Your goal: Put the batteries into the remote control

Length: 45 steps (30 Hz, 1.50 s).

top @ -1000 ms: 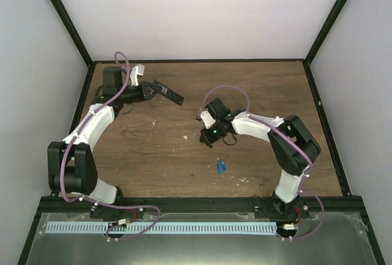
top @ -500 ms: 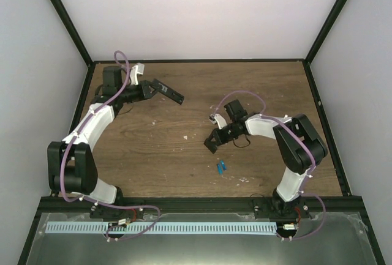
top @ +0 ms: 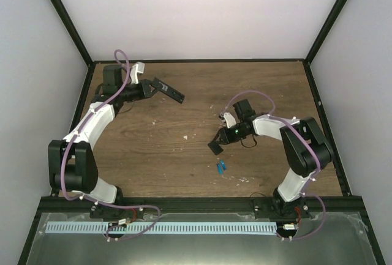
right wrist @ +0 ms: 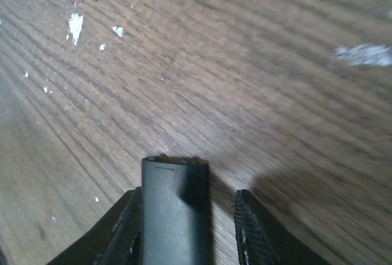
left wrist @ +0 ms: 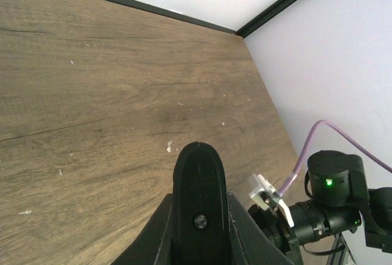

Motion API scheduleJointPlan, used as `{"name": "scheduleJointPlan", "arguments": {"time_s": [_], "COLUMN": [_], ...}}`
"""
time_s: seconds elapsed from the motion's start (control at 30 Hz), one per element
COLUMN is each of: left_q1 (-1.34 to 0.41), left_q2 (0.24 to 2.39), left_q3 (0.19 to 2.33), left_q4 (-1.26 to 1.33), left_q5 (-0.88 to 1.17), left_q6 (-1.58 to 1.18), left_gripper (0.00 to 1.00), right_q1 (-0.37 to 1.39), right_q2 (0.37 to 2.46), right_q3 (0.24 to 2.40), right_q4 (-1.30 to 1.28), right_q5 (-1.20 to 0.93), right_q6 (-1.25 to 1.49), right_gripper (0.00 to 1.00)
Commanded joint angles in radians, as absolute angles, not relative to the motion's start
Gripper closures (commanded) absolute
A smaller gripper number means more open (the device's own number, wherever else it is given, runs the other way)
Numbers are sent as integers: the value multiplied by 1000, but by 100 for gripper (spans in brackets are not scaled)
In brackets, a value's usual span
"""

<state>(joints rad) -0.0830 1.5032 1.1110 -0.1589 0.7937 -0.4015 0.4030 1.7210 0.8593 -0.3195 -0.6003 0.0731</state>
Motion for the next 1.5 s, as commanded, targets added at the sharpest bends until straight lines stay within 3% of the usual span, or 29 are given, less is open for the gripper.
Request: {"name": "scheduleJointPlan", "arguments": {"time_s": [0.0, 0.1, 0.47, 0.87, 1.17, 1.47], "left_q1": [-77, -77, -76, -88, -94, -97], "left_q2": [1514, 1499, 1343, 1117, 1036, 1053], "left_q3": [1120, 1082, 837, 552, 586, 581], "left_q4": [-111, -88, -26, 93, -15, 23], "left_q5": [859, 894, 879, 913, 907, 926], "left_q6": [-398, -394, -434, -576, -603, -586], "left_gripper": [100, 100, 100, 100, 100, 100], "right_q1": [397, 397, 408, 693, 777, 811], "right_q2": [1644, 1587, 1450, 1433, 1413, 1459], "right_q3": [892, 906, 945, 883, 838, 864], "right_q4": [-386, -420, -608, -668, -687, -700], "right_q5": [-441, -389, -278, -231, -236, -214], "right_q6": [72, 74, 114, 391, 496, 481], "right_gripper": [62, 57, 59, 64, 83, 81]}}
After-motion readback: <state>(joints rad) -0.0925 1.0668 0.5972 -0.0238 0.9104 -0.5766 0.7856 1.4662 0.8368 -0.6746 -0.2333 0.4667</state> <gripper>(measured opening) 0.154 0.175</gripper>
